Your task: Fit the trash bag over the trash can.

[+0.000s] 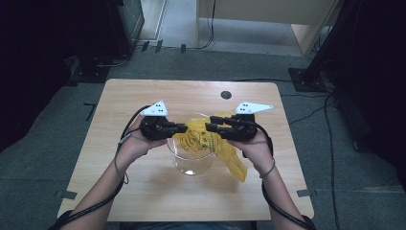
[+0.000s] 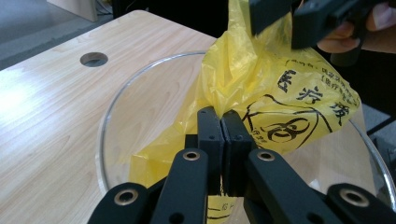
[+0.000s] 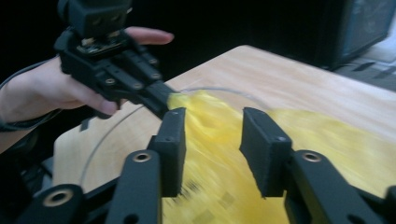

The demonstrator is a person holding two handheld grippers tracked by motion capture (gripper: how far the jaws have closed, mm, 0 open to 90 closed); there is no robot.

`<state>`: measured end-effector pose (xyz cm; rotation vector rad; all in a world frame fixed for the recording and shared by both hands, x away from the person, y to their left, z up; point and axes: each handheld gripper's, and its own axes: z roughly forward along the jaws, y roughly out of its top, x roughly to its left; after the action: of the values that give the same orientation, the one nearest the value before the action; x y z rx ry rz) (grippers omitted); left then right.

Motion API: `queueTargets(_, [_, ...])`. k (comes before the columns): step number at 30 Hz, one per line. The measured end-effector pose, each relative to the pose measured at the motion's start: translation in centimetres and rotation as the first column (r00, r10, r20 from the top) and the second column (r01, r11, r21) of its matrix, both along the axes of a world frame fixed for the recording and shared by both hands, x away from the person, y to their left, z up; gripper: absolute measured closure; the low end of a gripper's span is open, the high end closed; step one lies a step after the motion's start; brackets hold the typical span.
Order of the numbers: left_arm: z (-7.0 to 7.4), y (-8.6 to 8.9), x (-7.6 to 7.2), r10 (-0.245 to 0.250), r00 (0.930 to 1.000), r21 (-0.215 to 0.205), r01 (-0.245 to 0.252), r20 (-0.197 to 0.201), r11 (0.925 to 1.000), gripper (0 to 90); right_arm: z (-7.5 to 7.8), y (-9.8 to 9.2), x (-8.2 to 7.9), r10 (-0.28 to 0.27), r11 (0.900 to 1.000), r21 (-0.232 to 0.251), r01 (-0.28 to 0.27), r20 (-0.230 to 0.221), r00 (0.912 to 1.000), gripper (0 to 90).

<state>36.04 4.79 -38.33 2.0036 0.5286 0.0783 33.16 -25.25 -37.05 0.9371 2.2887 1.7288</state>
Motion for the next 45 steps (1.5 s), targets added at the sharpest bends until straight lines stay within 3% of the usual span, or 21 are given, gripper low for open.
queueTargets(7, [0.0,0.8,0.4,0.025,0.9996,-0.018,-0.025,-0.010,0.9995,88.5,0.0,-3.1,0.4,-0.087,0.996,0.027,0.087,-0.011,0.9962,53.3])
queueTargets(15, [0.1,1.5,0.7,0.071,0.9972,-0.037,-0.072,-0.020,0.9967,88.3,-0.9,-5.1,0.5,-0.102,0.994,0.039,0.104,-0.068,0.9925,53.5])
queueTargets(22, [-0.6,1.2,0.9,0.069,0.9961,-0.033,-0.071,-0.056,0.9969,88.0,-1.4,-3.9,0.6,-0.053,0.998,0.039,0.058,-0.100,0.9935,62.6])
queueTargets(29, [-1.4,0.2,0.7,0.051,0.9960,-0.028,-0.053,-0.073,0.9982,87.5,-1.1,-2.3,0.2,-0.014,1.000,0.026,0.016,-0.070,0.9975,66.9])
queueTargets(36, [-1.6,-0.8,0.4,0.025,0.9958,-0.054,-0.030,-0.088,0.9981,85.7,-1.6,-1.2,0.3,0.011,1.000,0.007,-0.011,-0.074,0.9972,66.7])
queueTargets(41, [-1.6,-1.2,0.1,0.017,0.9970,-0.052,-0.021,-0.075,0.9984,77.5,-2.0,-0.1,0.4,0.035,0.999,-0.015,-0.036,-0.070,0.9969,64.4])
queueTargets(45, [-0.8,-0.7,0.1,0.023,0.9981,-0.059,-0.026,-0.057,0.9979,68.6,-2.3,0.0,0.4,0.030,0.999,-0.025,-0.032,-0.068,0.9972,64.2])
